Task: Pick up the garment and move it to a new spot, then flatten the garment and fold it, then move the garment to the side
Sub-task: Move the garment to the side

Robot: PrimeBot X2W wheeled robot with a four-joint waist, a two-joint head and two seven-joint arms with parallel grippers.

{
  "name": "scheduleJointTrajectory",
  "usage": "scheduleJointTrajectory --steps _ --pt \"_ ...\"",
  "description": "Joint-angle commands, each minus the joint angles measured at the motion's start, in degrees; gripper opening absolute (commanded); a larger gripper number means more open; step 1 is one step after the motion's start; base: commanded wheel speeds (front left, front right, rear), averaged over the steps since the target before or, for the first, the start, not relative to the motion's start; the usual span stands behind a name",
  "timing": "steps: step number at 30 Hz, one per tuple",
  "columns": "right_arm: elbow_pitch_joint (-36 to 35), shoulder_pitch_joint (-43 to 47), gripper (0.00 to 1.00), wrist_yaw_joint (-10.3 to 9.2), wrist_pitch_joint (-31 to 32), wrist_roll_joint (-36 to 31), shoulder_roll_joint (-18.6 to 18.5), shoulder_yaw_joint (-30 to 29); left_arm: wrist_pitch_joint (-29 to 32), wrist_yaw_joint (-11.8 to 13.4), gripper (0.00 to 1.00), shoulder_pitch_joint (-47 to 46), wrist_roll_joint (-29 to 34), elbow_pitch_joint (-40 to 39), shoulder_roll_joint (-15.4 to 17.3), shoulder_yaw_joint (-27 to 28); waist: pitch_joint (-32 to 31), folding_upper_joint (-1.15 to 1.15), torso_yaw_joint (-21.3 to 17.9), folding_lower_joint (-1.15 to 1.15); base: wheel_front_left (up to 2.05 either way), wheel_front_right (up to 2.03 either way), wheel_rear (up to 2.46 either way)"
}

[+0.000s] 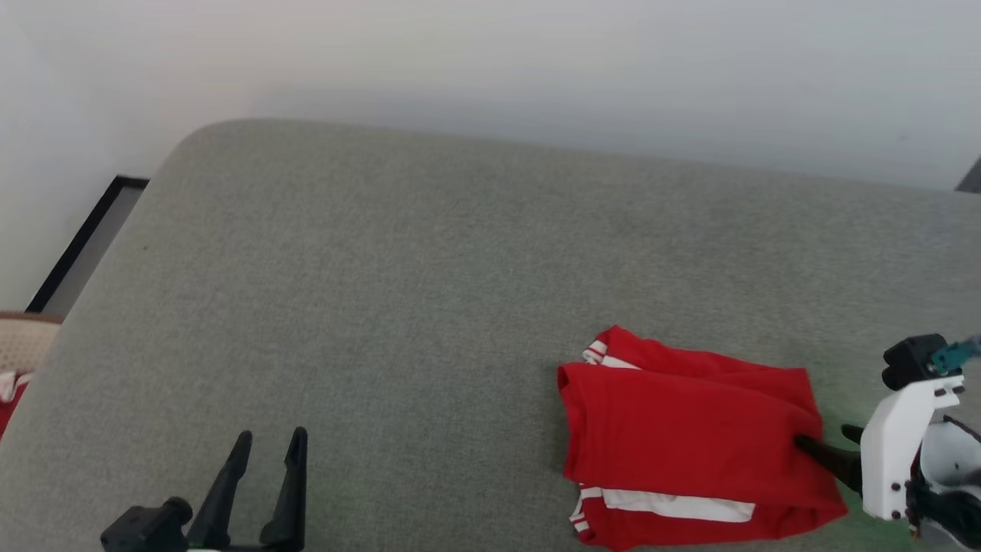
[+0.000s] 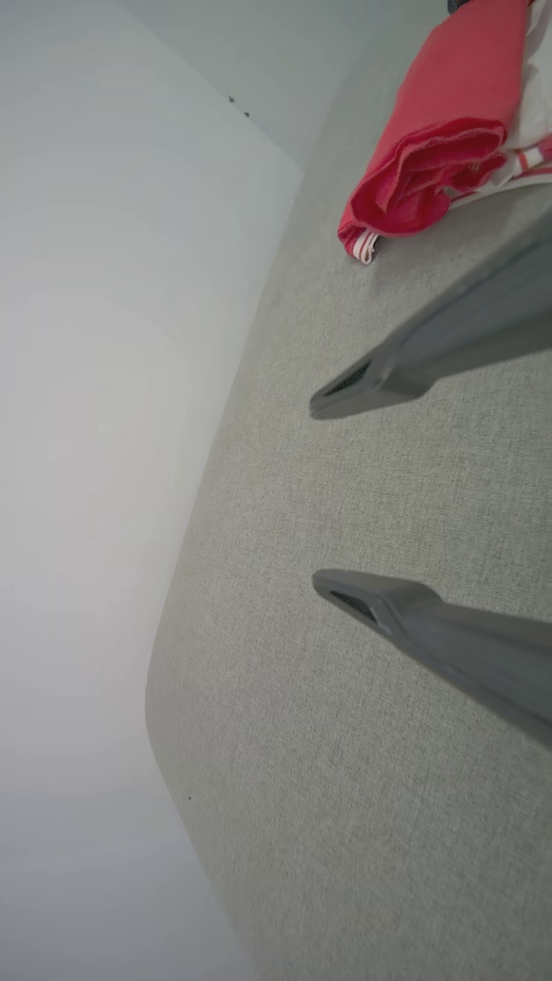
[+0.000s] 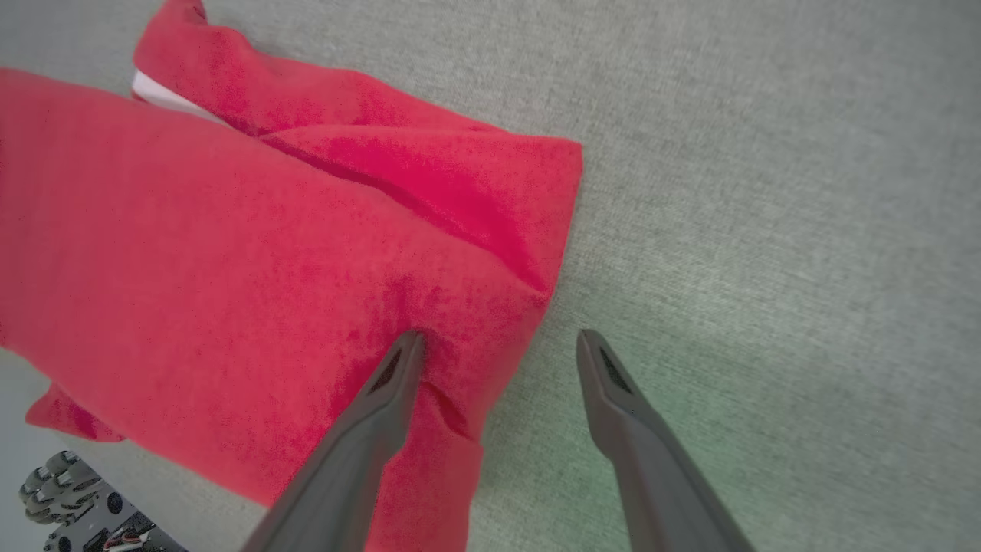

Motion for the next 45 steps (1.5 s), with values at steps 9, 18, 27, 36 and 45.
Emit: scheduleJointTrajectory --steps 9,18,27,36,45 --pt "8.27 -5.53 1.00 0.01 14.79 3.92 4.39 1.79 -0.27 -0.21 1.00 -3.48 -1.01 0.66 -0.24 -1.74 3.62 0.00 2.69 0.00 0.00 0.00 0.00" --pt "7.57 -7.45 0.00 -0.05 14.43 4.90 4.32 -0.22 -0.27 -0.21 1.00 -5.16 -1.55 0.65 -0.41 -1.59 5.44 0.00 2.19 0.00 0.00 0.00 0.00" --pt "2.98 -9.29 0.00 -0.12 13.89 3.47 -1.15 -3.69 -0.27 -0.21 1.00 -6.60 -1.62 -0.58 0.14 -1.08 6.23 0.00 -2.19 0.00 0.00 0.00 0.00" --pt "2.74 -14.43 0.00 -0.12 12.91 0.60 -6.99 -7.02 -0.26 -0.21 1.00 -9.85 -0.95 -1.49 0.34 -2.47 9.03 0.00 -7.91 0.00 0.00 0.00 0.00" --pt "4.23 -20.95 0.00 -0.12 9.27 -2.77 -11.20 -7.00 -0.21 -0.21 1.00 -15.47 -0.26 -1.60 1.05 -6.76 13.14 0.00 -13.48 0.00 0.00 0.00 0.00"
